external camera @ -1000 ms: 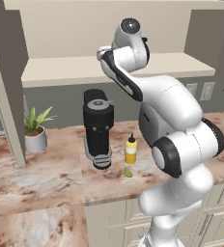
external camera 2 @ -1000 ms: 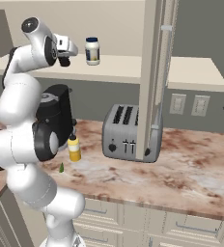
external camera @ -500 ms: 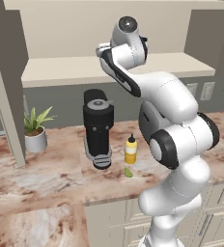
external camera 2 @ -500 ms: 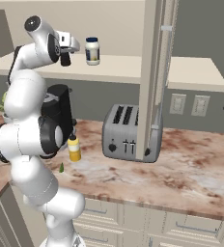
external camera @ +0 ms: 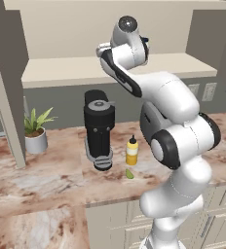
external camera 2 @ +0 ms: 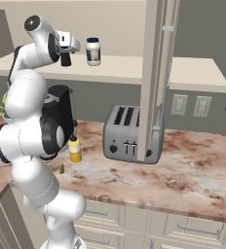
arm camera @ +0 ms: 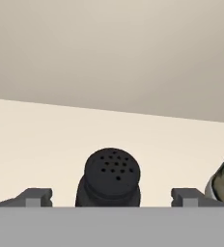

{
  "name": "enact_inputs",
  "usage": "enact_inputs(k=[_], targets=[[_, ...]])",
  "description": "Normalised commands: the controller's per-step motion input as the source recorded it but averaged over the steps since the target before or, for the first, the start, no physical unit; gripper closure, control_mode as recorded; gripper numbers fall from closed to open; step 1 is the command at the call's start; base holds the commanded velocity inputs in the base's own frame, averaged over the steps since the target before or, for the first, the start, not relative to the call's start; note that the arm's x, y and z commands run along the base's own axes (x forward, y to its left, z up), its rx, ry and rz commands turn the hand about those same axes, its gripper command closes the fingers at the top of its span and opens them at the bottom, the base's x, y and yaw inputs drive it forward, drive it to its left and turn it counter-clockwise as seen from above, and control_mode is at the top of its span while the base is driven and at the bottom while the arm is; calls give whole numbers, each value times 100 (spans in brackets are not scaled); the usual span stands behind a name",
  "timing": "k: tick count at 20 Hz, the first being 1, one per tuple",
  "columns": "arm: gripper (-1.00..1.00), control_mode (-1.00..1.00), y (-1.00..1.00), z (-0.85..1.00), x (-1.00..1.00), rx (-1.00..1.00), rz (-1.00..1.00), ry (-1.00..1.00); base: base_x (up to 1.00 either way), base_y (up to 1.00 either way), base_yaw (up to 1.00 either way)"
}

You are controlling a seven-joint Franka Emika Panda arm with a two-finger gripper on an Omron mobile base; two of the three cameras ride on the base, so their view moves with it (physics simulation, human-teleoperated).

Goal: There are various items on the counter. Only move the condiments/shakers into the cabinet.

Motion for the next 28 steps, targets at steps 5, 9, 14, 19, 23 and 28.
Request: enact_inputs(k=[5,9,14,19,23,28], targets=[[-100,-100,0,-10,-75,-2,0,-14,0,0,0],[-100,-100,0,-58,-100,-10,0,-16,0,0,0],[-100,-100,-3,-89,-100,-7,0,-5,0,0,0],[-100,-100,-21,-100,-100,-1,-2,0,0,0,0],[-100,-100,-29,-99,-100,0,-5,3,0,0,0],[-100,-100,-52,-79,-79,5,-3,29,0,0,0]])
